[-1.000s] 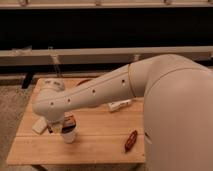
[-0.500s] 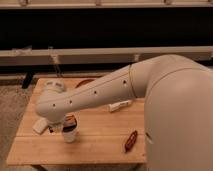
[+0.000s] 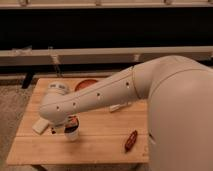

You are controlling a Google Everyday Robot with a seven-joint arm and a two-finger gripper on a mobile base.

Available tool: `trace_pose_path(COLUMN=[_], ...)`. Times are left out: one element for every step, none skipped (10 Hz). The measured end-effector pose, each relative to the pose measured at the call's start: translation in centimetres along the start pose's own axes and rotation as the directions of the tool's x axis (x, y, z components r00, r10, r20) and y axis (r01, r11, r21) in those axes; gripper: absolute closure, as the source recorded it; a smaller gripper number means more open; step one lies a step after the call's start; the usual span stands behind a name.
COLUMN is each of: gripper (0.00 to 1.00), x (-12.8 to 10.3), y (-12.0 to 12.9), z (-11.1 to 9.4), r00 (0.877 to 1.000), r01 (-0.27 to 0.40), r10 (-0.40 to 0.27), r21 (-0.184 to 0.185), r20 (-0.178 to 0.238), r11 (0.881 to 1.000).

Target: Place the eraser in the ceramic cup

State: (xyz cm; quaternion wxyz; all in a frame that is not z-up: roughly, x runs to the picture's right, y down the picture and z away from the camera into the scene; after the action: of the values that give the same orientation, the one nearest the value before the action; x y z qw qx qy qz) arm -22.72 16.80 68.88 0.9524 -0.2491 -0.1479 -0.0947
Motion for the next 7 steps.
trace_pose_path(gripper=[0.67, 0.67, 0.64, 0.57, 0.47, 0.35, 0.26], x=[-0.01, 0.02, 0.13, 0.26, 0.38, 0.5, 0.55], y=[-0.01, -0.01, 0.01, 0.06, 0.12, 0.19, 0.22], z=[0.03, 0.07, 0.12, 0.19, 0.26, 0.3, 0.33], r00=[1.0, 1.0, 1.0, 1.0, 1.0, 1.0, 1.0], r01=[-0.002, -0.004, -0.004, -0.004, -0.005, -0.005, -0.005], r10=[0.002, 0.004, 0.004, 0.004, 0.005, 0.005, 0.005], r21=[0.002, 0.004, 0.006, 0.006, 0.006, 0.006, 0.007], r20=[0.001, 0.002, 0.002, 0.003, 0.003, 0.004, 0.004], r11=[1.0, 1.0, 1.0, 1.0, 1.0, 1.0, 1.0])
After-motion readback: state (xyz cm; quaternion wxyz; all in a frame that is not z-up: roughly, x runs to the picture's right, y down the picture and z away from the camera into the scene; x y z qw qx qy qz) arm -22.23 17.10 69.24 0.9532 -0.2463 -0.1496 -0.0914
